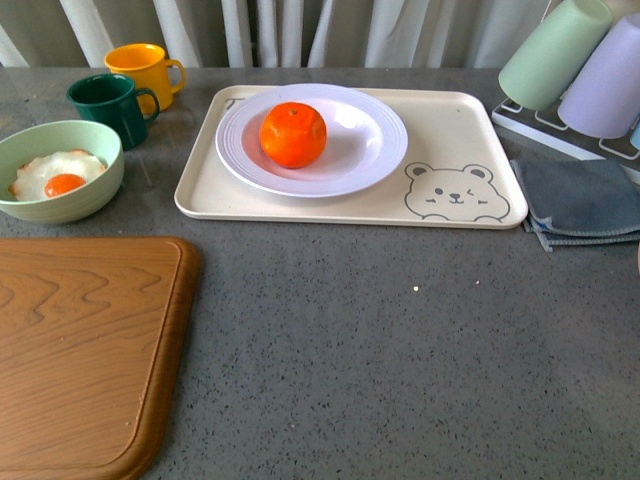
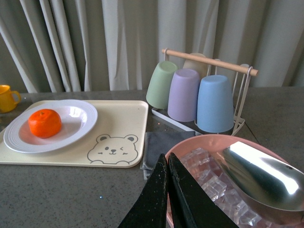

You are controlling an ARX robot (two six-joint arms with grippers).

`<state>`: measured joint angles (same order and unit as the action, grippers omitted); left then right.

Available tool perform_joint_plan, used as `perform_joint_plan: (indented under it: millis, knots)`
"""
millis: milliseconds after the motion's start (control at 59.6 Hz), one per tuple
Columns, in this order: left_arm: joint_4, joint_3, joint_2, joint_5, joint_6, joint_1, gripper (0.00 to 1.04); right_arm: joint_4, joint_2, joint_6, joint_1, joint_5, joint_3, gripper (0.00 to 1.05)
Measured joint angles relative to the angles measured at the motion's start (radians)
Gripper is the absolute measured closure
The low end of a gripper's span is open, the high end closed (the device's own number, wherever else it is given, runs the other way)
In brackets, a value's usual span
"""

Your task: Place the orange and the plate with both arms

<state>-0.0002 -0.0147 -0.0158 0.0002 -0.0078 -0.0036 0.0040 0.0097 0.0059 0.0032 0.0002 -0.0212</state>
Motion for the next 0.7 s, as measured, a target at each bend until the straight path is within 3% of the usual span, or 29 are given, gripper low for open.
perform_joint_plan:
  millis: [201,705]
  knots:
    - [0.0,0.0,0.0,0.0,0.0,0.0,0.09,-0.002,-0.003,0.0,0.0,0.0,0.0,1.02]
    - [0.0,0.0,0.0,0.0,0.0,0.0,0.09,-0.003,-0.004,-0.001,0.0,0.0,0.0,0.15]
